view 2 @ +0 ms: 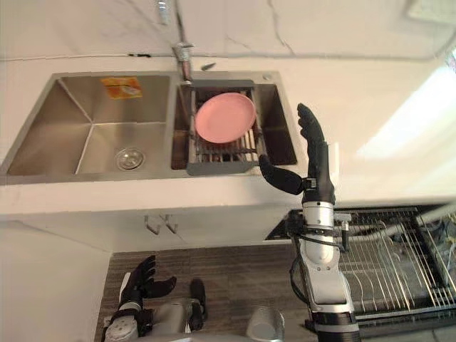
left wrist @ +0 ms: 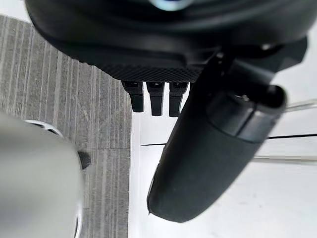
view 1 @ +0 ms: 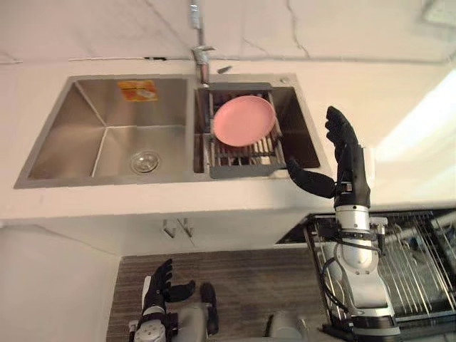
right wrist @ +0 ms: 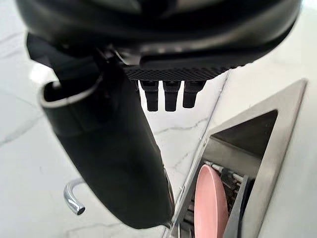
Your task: Walk over to the sink, pick up the cup, carry it to the dishwasher, place the cup inside the dishwasher, then close the dishwasher door
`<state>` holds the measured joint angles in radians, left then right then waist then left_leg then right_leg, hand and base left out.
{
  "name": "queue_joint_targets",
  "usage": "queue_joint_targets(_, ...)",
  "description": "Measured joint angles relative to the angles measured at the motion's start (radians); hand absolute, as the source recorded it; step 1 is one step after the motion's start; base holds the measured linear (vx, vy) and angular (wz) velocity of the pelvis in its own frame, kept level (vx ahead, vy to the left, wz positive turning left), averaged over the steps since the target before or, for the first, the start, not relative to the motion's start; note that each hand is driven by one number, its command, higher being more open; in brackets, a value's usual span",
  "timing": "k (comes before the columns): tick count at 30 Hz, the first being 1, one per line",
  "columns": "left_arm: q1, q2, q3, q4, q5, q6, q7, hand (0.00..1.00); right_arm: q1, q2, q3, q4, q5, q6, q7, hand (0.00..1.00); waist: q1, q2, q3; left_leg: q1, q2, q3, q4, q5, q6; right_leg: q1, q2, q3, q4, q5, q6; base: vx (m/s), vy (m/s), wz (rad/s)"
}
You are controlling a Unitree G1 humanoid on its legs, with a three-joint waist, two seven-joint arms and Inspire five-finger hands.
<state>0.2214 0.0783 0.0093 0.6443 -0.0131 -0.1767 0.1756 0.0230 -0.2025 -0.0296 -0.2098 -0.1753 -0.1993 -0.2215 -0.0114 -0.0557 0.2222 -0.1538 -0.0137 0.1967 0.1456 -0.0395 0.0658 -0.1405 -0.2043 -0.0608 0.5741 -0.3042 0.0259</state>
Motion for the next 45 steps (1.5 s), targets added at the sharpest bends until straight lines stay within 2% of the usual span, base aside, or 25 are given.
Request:
queue_joint_targets(1,0.013,-0.001,-0.002,-0.022,0.004,0.0,0.004,0.9,0.008,0.0,-0.006,-0.001,-0.013,0.0,-0.002,0.9,-0.002,0.0,-0.001,0.011,-0.007,-0.022,-0.002,0.007,-0.012,-0.018,0.031,0.055,-0.073,0.006,0.01,0.16,-0.049,0.61)
queue_joint_targets(2,0.019,0.001,-0.006,-0.031,0.004,-0.001,0.009,0.9,0.014,0.0,-0.006,-0.003,-0.016,0.0,-0.005,0.9,-0.002,-0.004,-0.003,0.011,-0.012,-0.029,0.007,0.003,-0.014,-0.018,0.037,0.064,-0.117,0.025,0.022,0.17,-0.064,0.59)
queue_joint_targets(3,0.027,0.01,-0.007,-0.04,0.005,-0.001,0.014,0.9,0.024,0.0,-0.006,-0.006,-0.017,0.0,-0.005,0.9,-0.002,-0.019,-0.008,0.009,-0.027,-0.041,0.029,-0.002,-0.013,-0.02,0.034,0.066,-0.187,0.087,0.024,0.23,-0.126,0.59)
queue_joint_targets(4,0.029,0.013,-0.004,-0.039,0.005,0.0,0.02,0.9,0.042,-0.009,-0.016,-0.004,-0.022,0.003,-0.006,0.9,-0.007,-0.009,-0.016,0.004,-0.023,-0.059,0.054,-0.011,-0.019,0.0,0.036,0.073,-0.212,0.094,0.086,0.2,-0.12,0.44)
queue_joint_targets(6,0.041,0.001,0.016,-0.048,0.004,-0.005,0.025,0.9,0.053,-0.013,-0.02,-0.005,-0.024,0.005,-0.006,0.9,0.001,0.007,-0.027,0.003,0.007,-0.058,0.045,-0.018,-0.033,0.025,0.068,0.07,-0.28,0.116,0.066,0.18,-0.116,0.03)
queue_joint_targets(9,0.05,-0.01,0.041,-0.046,0.002,-0.004,0.028,0.9,0.077,-0.015,-0.057,-0.005,-0.023,0.007,-0.003,0.9,-0.002,0.008,-0.028,0.018,0.036,-0.06,0.019,-0.007,-0.05,0.076,0.099,0.057,-0.375,0.16,0.053,0.18,-0.106,-0.07)
queue_joint_targets(12,0.053,-0.019,0.043,-0.046,-0.008,-0.005,0.027,0.9,0.112,-0.046,-0.09,-0.005,-0.018,0.008,0.012,0.9,-0.005,0.01,-0.031,0.059,0.039,-0.061,-0.001,-0.001,-0.057,0.138,0.103,0.052,-0.433,0.176,0.051,0.14,-0.057,-0.01)
queue_joint_targets(21,0.057,-0.017,0.048,-0.035,-0.045,-0.005,0.022,0.9,0.131,-0.077,-0.069,0.028,-0.003,0.007,0.07,0.9,-0.002,0.015,-0.048,0.098,0.033,-0.08,-0.045,0.01,-0.062,0.179,0.099,0.029,-0.46,0.19,0.055,0.05,-0.01,0.07)
queue_joint_targets(22,0.087,-0.011,0.061,0.022,-0.045,-0.005,0.015,0.9,0.105,-0.097,-0.04,0.109,0.016,0.004,0.068,0.9,-0.004,0.064,-0.079,0.134,0.052,-0.1,-0.231,0.125,-0.083,0.154,0.131,-0.008,-0.49,0.213,0.037,0.0,0.0,0.0)
queue_joint_targets(27,0.087,-0.011,0.061,0.022,-0.046,-0.005,0.015,0.9,0.105,-0.095,-0.04,0.109,0.016,0.004,0.068,0.9,-0.004,0.064,-0.079,0.134,0.052,-0.099,-0.232,0.125,-0.083,0.155,0.131,-0.005,-0.49,0.213,0.037,0.0,0.0,0.0)
queue_joint_targets(36,0.054,-0.002,0.122,0.159,-0.067,-0.002,-0.057,0.9,0.039,0.035,-0.041,0.159,0.014,0.025,0.045,0.9,0.001,0.066,-0.08,0.194,0.051,-0.091,-0.232,0.124,-0.081,0.211,0.129,0.0,-0.491,0.212,0.038,-0.01,-0.001,-0.03)
queue_joint_targets(45,0.069,0.006,0.153,0.241,-0.086,0.015,-0.093,0.9,-0.028,0.033,-0.042,0.162,-0.008,0.025,0.028,0.9,0.042,0.064,-0.087,0.208,0.044,-0.128,-0.237,0.124,-0.092,0.237,0.125,-0.038,-0.494,0.199,0.048,-0.06,-0.002,0.12)
